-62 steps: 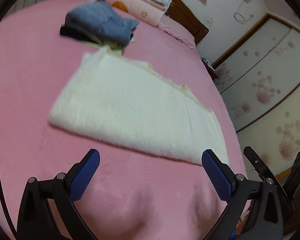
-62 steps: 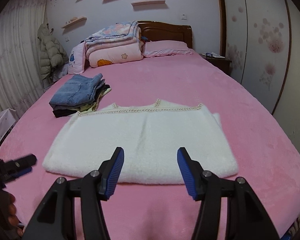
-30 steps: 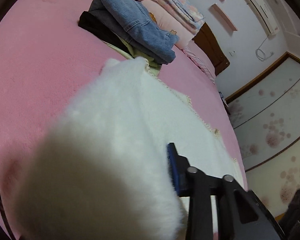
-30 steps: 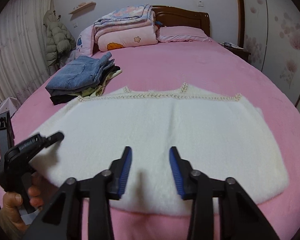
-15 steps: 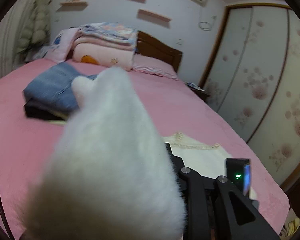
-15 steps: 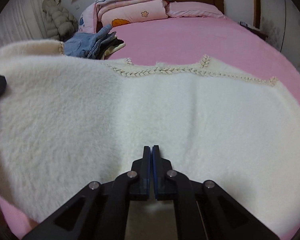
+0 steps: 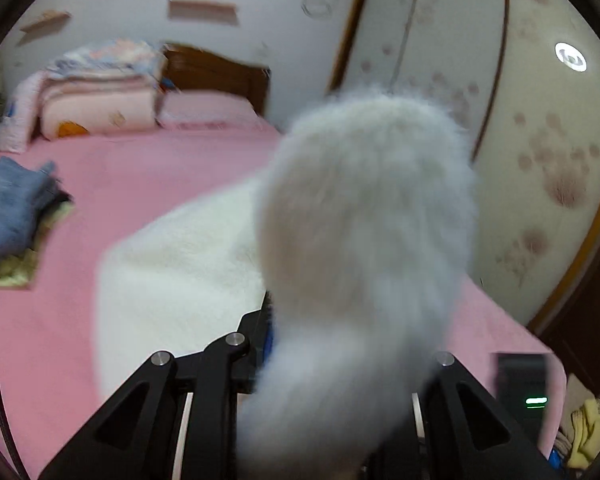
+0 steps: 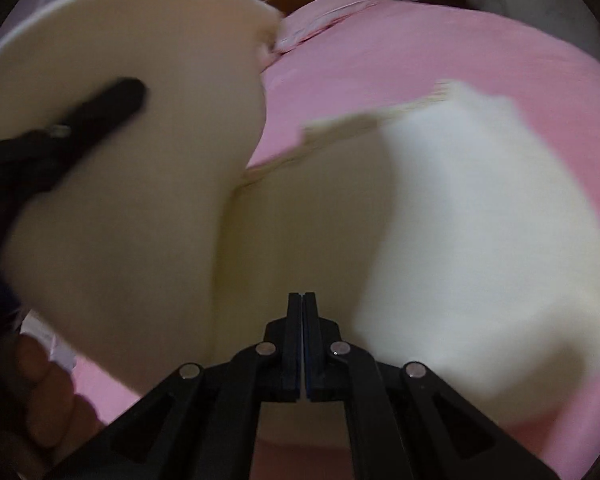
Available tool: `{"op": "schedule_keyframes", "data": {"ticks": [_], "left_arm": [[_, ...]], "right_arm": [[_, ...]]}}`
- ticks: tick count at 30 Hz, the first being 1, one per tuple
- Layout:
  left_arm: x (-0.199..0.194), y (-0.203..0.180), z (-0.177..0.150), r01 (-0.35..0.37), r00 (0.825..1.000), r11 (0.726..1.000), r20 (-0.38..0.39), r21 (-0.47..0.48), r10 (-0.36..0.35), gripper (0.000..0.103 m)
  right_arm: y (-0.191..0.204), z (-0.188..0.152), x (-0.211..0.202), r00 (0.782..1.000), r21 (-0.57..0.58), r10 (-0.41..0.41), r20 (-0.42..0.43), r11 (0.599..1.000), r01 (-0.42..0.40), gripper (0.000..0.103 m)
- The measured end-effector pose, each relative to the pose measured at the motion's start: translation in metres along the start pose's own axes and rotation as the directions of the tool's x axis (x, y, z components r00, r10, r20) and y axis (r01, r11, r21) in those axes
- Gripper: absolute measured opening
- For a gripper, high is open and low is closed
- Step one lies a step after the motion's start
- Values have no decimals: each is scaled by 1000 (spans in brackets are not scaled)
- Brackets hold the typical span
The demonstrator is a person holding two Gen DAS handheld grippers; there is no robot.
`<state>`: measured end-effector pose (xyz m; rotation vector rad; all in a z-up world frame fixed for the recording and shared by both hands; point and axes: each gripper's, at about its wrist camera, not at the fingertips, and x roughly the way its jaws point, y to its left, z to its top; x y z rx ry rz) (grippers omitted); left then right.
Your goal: Fold large clothes
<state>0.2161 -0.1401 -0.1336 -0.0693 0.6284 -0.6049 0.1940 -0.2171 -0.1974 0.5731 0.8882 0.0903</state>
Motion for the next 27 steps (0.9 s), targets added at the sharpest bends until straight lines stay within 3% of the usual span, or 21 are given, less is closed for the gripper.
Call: {"op": "schedule_keyframes", "data": {"ticks": [2, 6, 9, 15, 27], "left_arm": [[33, -23, -17, -2, 996, 1000, -91, 23, 5, 20], [61, -55, -54, -51, 986, 988, -148, 143, 73, 20], [59, -63, -62, -69, 984, 979, -146, 191, 98, 20], [46, -78, -48, -66, 992, 980, -89, 187, 84, 20], [68, -107, -72, -42, 985, 950, -145, 311, 91, 22]], "right_arm": [[-21, -6, -14, 998, 15, -71, -1, 997, 71, 0], [-51, -17, -35, 992, 41, -128, -15, 991, 129, 1], [-55, -21, -43, 992, 43, -127, -7, 991, 127, 0], [-59, -13, -49, 991, 51, -130, 40, 990, 128, 0], [-90, -14, -67, 980, 94, -196, 36, 977, 192, 1]]}}
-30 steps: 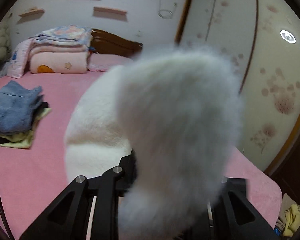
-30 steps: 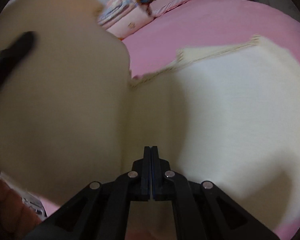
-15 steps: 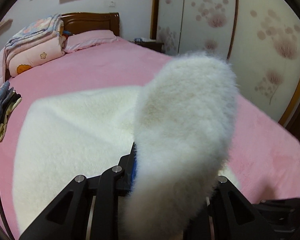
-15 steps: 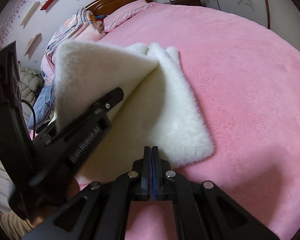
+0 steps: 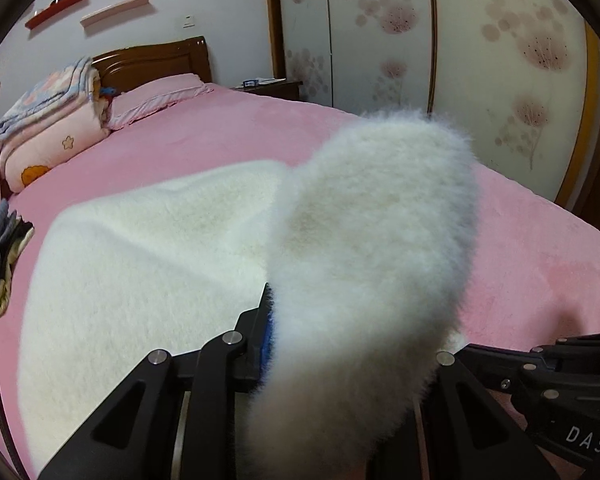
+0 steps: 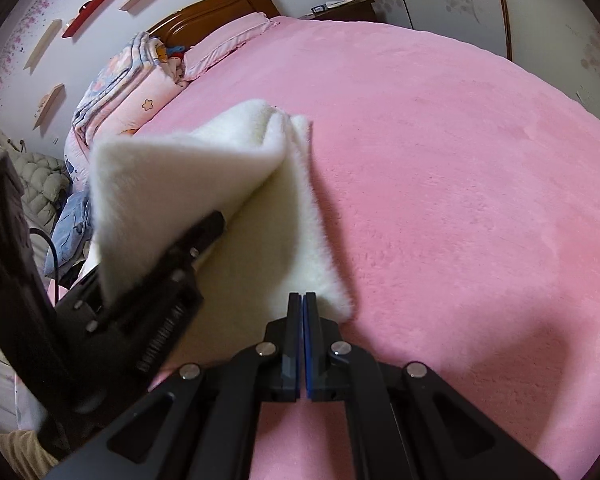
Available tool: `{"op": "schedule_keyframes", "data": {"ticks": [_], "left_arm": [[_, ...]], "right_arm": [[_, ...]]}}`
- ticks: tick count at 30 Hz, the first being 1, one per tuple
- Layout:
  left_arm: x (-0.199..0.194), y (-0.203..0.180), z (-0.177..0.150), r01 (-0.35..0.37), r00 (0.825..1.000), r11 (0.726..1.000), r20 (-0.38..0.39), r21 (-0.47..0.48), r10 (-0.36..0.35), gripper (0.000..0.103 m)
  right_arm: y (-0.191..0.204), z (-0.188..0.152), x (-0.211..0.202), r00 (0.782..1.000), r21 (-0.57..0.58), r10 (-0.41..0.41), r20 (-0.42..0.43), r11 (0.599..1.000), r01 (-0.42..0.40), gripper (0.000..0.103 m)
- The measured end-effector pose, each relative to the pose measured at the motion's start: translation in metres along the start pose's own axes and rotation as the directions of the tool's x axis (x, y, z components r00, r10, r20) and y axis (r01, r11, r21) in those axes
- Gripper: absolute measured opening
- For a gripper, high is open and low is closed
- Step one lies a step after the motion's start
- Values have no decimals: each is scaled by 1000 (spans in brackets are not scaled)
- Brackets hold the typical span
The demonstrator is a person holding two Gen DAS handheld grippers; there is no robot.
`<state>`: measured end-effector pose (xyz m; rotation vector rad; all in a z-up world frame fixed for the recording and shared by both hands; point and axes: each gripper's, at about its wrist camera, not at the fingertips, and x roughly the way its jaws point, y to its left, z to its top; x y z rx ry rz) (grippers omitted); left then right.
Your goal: Fold large clothes
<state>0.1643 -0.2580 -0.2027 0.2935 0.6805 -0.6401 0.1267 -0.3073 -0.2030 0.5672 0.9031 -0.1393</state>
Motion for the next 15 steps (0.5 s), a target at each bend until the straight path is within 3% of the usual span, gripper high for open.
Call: {"op": "schedule_keyframes", "data": {"ticks": [2, 6, 9, 12, 13, 14, 15], "left_arm": [[-3, 5, 5, 21, 1000, 1000, -15, -18, -22, 30], [-22, 11, 18, 142, 989, 989, -39, -51, -144, 68], [-57, 10, 24, 191, 981, 981, -10, -32, -192, 82], [-95, 25, 30, 198, 979, 979, 51, -57, -195, 87], [-106, 34, 30, 186, 981, 980, 67, -75, -181, 89], [-115, 46, 29, 164, 984, 981, 83, -104, -156, 91], [-122, 58, 26, 135, 988, 981, 92, -137, -123, 91]], "right_arm": [[0, 1, -6, 1000, -11, -22, 11, 1000, 22, 1], [0, 7, -27, 999, -6, -15, 42, 1000, 15, 2], [-1, 16, -44, 998, -2, -4, 65, 1000, 5, 3], [4, 24, -62, 996, -8, 18, 88, 1000, -18, 24], [6, 27, -67, 995, -10, 31, 99, 999, -30, 40], [8, 29, -73, 992, -13, 45, 115, 999, -44, 49], [12, 31, -80, 989, -28, 66, 132, 998, -63, 50]]}}
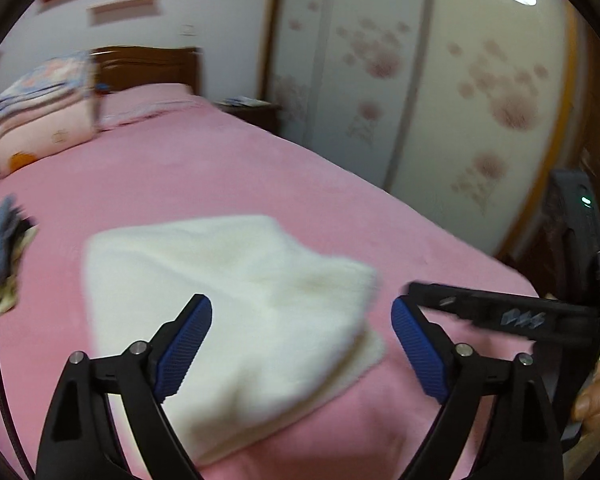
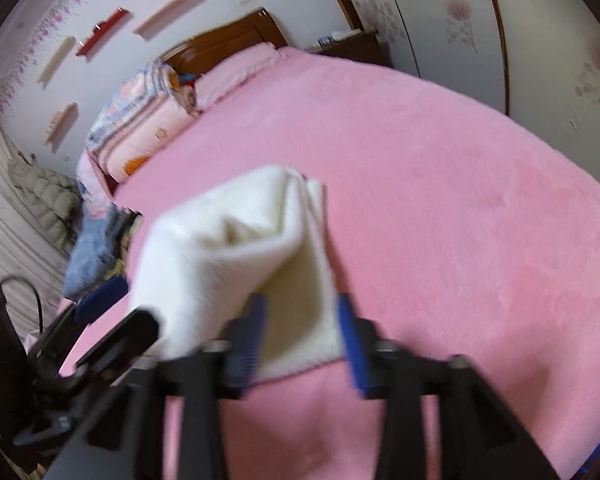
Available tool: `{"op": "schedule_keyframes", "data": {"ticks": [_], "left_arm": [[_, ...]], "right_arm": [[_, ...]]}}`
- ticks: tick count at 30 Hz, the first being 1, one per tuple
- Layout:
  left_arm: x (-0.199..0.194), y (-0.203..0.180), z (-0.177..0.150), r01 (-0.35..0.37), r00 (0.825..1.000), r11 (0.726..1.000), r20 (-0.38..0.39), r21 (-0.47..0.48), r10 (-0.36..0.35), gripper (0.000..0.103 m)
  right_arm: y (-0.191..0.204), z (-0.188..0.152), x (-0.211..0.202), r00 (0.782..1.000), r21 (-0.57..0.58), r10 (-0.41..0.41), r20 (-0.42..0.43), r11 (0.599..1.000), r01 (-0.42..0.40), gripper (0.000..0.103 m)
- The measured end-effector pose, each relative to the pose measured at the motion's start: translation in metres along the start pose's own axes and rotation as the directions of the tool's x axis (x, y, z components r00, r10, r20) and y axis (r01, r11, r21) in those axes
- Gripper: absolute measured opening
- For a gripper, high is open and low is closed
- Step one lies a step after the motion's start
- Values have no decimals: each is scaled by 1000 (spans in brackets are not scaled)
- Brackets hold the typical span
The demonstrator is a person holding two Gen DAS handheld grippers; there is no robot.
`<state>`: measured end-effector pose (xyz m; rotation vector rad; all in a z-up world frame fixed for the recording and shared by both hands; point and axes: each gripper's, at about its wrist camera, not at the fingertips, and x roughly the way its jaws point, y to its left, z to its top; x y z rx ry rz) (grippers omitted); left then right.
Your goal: Fold large clothes
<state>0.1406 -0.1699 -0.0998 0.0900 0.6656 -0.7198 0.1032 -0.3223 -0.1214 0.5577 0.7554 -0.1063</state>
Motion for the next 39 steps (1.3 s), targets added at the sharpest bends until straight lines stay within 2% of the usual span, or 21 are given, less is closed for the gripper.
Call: {"op": "schedule_keyframes", "data": {"ticks": [3, 5, 6, 8, 12, 13, 14, 16, 18, 20, 23, 26, 30, 34, 36, 39], "left_arm": [[-12, 40, -10, -111, 994, 989, -10, -98, 110, 91], [-9, 76, -19, -195, 981, 965, -56, -176, 188, 91], [-7, 89, -23, -215, 976, 955, -73, -205, 204, 91], [-2, 114, -34, -243, 969, 930, -118, -275, 218, 91], [22, 141, -45, -231, 966, 906, -198, -355, 169, 91], [30, 149, -46, -230, 963, 903, -221, -362, 156, 91], [42, 147, -48, -226, 960, 905, -242, -360, 144, 91], [50, 145, -47, -224, 957, 910, -254, -350, 138, 88], [52, 137, -47, -199, 961, 923, -251, -330, 118, 79], [54, 126, -52, -173, 964, 939, -248, -297, 99, 76], [54, 105, -61, -217, 957, 955, -238, -203, 167, 76], [56, 97, -70, -243, 953, 958, -224, -152, 207, 76], [58, 85, -81, -282, 944, 957, -200, -74, 262, 76], [58, 87, -84, -281, 948, 957, -180, -77, 264, 78], [55, 85, -82, -274, 948, 958, -193, -89, 253, 82], [52, 89, -73, -234, 951, 965, -234, -121, 201, 86]], "right_arm": [[21, 12, -5, 1000, -67, 27, 10, 997, -26, 50], [37, 21, 0, 999, -114, 33, -1, 993, -33, 50], [45, 25, 6, 999, -150, 35, -18, 988, -38, 50], [59, 30, 19, 999, -210, 10, -47, 977, -20, 50], [77, 32, 57, 988, -332, -79, -130, 943, 32, 49], [77, 31, 64, 984, -358, -106, -144, 932, 48, 42], [78, 30, 73, 978, -393, -145, -152, 916, 75, 20], [71, 28, 75, 972, -394, -166, -166, 915, 89, 15], [63, 29, 62, 978, -370, -148, -146, 925, 85, 13], [53, 22, 48, 984, -352, -133, -120, 932, 83, 10], [29, -3, 52, 980, -291, -144, -141, 952, 98, 10], [12, -28, 73, 971, -260, -170, -171, 958, 122, 9], [7, -47, 79, 973, -236, -197, -119, 958, 165, 10], [10, -53, 80, 974, -228, -209, -88, 956, 184, 10], [17, -49, 75, 973, -257, -218, -80, 947, 191, 11], [24, -35, 64, 969, -283, -230, -92, 939, 196, 23]]}}
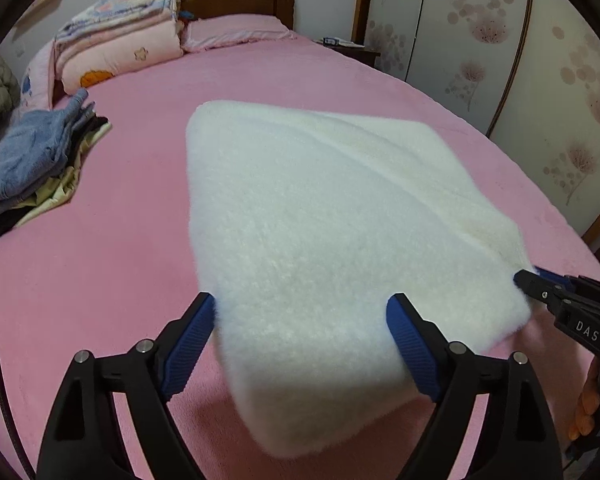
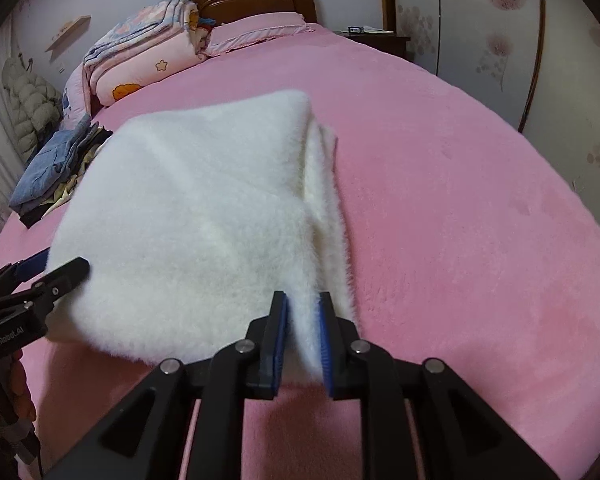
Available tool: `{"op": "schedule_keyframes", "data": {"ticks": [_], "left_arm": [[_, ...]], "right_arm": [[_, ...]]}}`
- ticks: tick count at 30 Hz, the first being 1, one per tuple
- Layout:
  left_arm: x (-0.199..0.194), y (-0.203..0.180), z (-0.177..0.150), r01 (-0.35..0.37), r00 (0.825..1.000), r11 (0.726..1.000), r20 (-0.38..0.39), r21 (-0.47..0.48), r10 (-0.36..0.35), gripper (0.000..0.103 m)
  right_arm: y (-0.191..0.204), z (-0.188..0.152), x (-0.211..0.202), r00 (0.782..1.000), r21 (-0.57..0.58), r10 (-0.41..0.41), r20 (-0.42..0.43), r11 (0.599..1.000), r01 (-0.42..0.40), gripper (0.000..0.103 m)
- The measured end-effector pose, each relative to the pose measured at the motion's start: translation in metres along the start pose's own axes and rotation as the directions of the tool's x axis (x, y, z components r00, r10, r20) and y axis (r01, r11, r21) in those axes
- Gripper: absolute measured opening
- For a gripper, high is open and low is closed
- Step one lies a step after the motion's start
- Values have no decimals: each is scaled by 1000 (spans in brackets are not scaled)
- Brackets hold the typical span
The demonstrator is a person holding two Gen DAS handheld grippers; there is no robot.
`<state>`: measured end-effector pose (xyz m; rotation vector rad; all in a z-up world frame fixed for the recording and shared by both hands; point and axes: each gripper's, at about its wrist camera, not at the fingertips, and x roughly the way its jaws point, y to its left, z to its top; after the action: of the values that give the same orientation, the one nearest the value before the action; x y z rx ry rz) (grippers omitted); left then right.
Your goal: Fold large clothes
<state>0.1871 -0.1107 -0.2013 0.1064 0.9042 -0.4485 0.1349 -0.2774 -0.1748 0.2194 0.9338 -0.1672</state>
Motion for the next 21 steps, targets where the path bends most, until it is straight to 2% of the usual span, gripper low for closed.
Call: {"op": "schedule_keyframes", "data": {"ticks": [3, 5, 7, 11, 15, 18, 21], "left_arm": [[-9, 10, 13, 76, 997, 997, -25, -31, -77, 86], [-14, 20, 24, 99, 995, 994, -11, -54, -100, 87], [-15, 31, 36, 106, 994, 991, 5, -78, -106, 88], [5, 62, 65, 95, 995, 984, 0, -151, -96, 88], [40, 88, 86, 99, 992, 965, -45, -242, -114, 88], [62, 96, 94, 91, 991, 956, -72, -280, -116, 88], [74, 99, 99, 108, 989, 948, -62, -299, -133, 88]], "right_arm": [[-4, 21, -19, 998, 21, 69, 12, 997, -69, 32], [-8, 39, -29, 993, 40, 113, 26, 993, -114, 44], [-11, 61, -32, 987, 56, 154, 43, 986, -156, 52], [-12, 104, -7, 979, 74, 203, 17, 976, -204, 52], [-9, 140, 48, 975, 96, 210, -75, 974, -203, 52], [-8, 153, 81, 972, 123, 203, -121, 974, -188, 52], [-11, 159, 107, 970, 138, 191, -149, 976, -171, 51]]}}
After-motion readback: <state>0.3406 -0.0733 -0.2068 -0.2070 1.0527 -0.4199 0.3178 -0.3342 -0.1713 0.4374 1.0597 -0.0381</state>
